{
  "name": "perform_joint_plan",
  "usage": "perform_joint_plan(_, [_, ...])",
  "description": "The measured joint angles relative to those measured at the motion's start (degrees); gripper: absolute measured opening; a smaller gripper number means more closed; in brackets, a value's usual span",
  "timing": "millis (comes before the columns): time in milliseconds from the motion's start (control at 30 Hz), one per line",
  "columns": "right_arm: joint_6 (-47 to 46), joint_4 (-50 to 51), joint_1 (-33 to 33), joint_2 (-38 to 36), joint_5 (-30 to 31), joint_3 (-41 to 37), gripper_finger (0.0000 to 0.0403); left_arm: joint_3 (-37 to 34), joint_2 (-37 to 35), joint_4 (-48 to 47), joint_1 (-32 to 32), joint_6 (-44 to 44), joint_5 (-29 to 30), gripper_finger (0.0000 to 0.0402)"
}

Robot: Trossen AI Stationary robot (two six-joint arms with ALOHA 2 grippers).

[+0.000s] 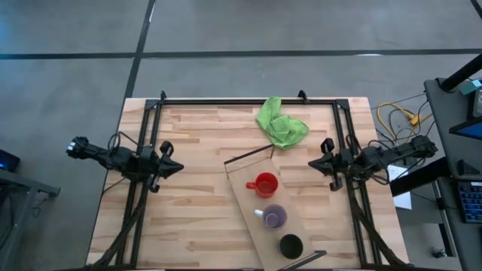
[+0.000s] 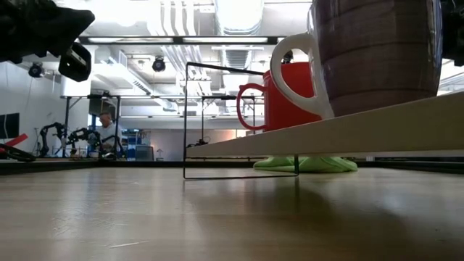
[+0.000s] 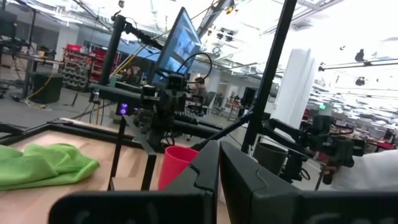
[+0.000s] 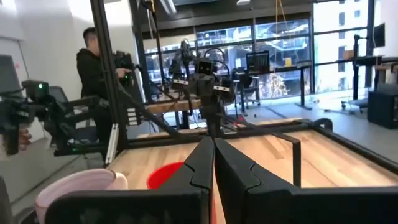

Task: Stack small to large cups/mugs on shelf
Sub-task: Return to Home Position

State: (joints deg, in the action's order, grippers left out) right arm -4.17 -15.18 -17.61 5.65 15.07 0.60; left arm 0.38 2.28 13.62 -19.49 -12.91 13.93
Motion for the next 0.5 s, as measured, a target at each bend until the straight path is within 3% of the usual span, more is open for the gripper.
perform_joint_plan(267, [5.98, 3.08, 0.00, 0.00, -0.23, 0.00, 0.0008, -0.04, 0.29, -0.02, 0.00, 0.01, 0.00, 0.0000])
perform_joint_plan(500, [-1.24, 12.80, 0.00, 0.03, -0.08, 0.00, 0.0008, -0.07, 0.66, -0.03, 0.00, 0.03, -0.02, 0.0000])
